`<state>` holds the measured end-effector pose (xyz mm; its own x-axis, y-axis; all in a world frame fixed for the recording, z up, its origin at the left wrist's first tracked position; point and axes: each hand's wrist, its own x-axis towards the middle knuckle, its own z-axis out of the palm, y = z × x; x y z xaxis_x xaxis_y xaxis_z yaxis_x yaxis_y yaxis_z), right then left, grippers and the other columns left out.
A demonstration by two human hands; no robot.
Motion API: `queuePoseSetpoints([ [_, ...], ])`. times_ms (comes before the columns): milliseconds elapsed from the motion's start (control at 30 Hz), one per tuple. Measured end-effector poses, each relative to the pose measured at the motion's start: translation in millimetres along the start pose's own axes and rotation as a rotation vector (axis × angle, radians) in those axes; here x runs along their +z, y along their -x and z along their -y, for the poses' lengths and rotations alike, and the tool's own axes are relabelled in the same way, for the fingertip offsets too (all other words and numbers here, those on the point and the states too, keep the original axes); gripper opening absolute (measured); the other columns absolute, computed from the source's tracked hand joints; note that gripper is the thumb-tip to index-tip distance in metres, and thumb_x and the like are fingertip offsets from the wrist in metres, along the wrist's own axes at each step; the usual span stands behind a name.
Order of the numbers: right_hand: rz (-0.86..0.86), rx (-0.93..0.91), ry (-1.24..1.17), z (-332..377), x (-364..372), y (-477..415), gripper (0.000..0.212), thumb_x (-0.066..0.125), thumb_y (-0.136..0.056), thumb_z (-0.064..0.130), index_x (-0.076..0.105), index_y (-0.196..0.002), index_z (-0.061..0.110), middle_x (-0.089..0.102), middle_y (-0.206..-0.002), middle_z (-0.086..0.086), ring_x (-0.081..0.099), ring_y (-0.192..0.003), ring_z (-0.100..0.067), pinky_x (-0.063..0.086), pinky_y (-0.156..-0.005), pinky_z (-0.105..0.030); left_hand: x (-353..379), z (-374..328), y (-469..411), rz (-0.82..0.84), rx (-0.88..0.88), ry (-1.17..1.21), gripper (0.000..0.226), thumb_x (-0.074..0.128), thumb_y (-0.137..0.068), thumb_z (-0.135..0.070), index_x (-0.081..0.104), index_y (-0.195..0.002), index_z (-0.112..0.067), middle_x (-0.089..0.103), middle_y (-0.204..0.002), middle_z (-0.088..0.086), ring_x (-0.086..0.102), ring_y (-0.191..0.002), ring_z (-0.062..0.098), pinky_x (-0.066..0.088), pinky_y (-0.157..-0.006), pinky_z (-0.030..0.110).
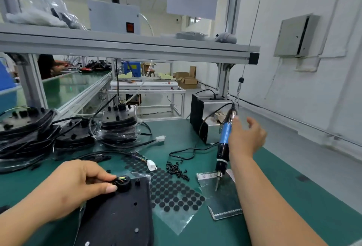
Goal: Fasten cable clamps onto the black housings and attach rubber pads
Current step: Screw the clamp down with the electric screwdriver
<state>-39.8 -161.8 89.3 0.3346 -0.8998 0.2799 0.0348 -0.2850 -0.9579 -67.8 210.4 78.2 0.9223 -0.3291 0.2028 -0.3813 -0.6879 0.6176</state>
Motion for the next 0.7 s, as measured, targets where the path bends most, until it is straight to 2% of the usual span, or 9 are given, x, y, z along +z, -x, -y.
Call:
queuePoseSetpoints([
  [33, 0.078, 0.114, -0.075, -4, 0, -6, 0.044, 0.061, -0.089, 0.045, 0.059, -0.118, 0.013, 0.052, -0.123, -0.012, 0.051, -0.110, -0.029, 0.041, -0.095, -0.041, 0, 1, 0, 0.002, 0.001, -0.001, 0.027, 0.074, -0.047, -0.058, 0.071, -0.073, -0.054, 0.069, -0.068, -0.014, 0.062, -0.059, 0.003, 0.048, -0.061, 0.023],
  [133, 0.360, 0.387, -0.311, -10, -2, -10, 0.047, 0.056, -0.089, 0.058, 0.058, -0.087, 0.011, 0.060, -0.092, -0.013, 0.058, -0.075, -0.025, 0.052, -0.067, -0.035, 0, 3, 0, 0.004, 0.006, -0.005, 0.027, 0.073, -0.046, -0.059, 0.071, -0.072, -0.053, 0.069, -0.068, -0.014, 0.061, -0.058, 0.003, 0.046, -0.058, 0.018],
  [233, 0.521, 0.492, -0.379, -15, -4, -10, 0.052, 0.055, -0.084, 0.068, 0.057, -0.091, 0.017, 0.064, -0.090, -0.014, 0.064, -0.067, -0.027, 0.056, -0.062, -0.035, 1, 2, -1, 0.001, 0.015, 0.019, 0.024, 0.076, -0.047, -0.054, 0.073, -0.070, -0.049, 0.070, -0.071, -0.011, 0.062, -0.059, 0.006, 0.045, -0.058, 0.016],
  [333, 0.655, 0.520, -0.471, -18, -5, -8, 0.056, 0.055, -0.080, 0.072, 0.055, -0.099, 0.020, 0.070, -0.077, -0.016, 0.067, -0.058, -0.026, 0.057, -0.054, -0.034, 2, 2, -1, -0.011, 0.025, 0.047, 0.021, 0.078, -0.048, -0.049, 0.074, -0.069, -0.048, 0.070, -0.072, -0.009, 0.063, -0.062, 0.010, 0.047, -0.063, 0.023],
  [433, 0.659, 0.507, -0.513, -18, -5, -5, 0.059, 0.060, -0.080, 0.067, 0.054, -0.106, 0.014, 0.062, -0.075, -0.014, 0.062, -0.052, -0.021, 0.055, -0.050, -0.032, 4, -1, 1, -0.025, 0.064, 0.072, 0.020, 0.078, -0.050, -0.044, 0.073, -0.069, -0.049, 0.071, -0.077, -0.010, 0.064, -0.066, 0.007, 0.051, -0.068, 0.025],
  [567, 0.647, 0.450, -0.620, 1, -7, 5, 0.055, 0.062, -0.085, 0.058, 0.054, -0.112, 0.010, 0.056, -0.075, -0.010, 0.057, -0.052, -0.019, 0.054, -0.050, -0.029, 6, -3, 3, -0.041, 0.110, 0.102, 0.021, 0.083, -0.058, -0.030, 0.074, -0.068, -0.046, 0.070, -0.080, -0.013, 0.063, -0.068, 0.003, 0.047, -0.064, 0.012],
  [700, 0.714, 0.335, -0.795, 44, -6, 32, 0.049, 0.060, -0.086, 0.054, 0.053, -0.109, 0.012, 0.055, -0.068, -0.006, 0.058, -0.052, -0.018, 0.053, -0.052, -0.028, 7, 2, 3, -0.033, 0.115, 0.095, 0.023, 0.085, -0.065, -0.026, 0.074, -0.074, -0.043, 0.067, -0.083, -0.020, 0.063, -0.074, 0.004, 0.045, -0.064, 0.008],
])
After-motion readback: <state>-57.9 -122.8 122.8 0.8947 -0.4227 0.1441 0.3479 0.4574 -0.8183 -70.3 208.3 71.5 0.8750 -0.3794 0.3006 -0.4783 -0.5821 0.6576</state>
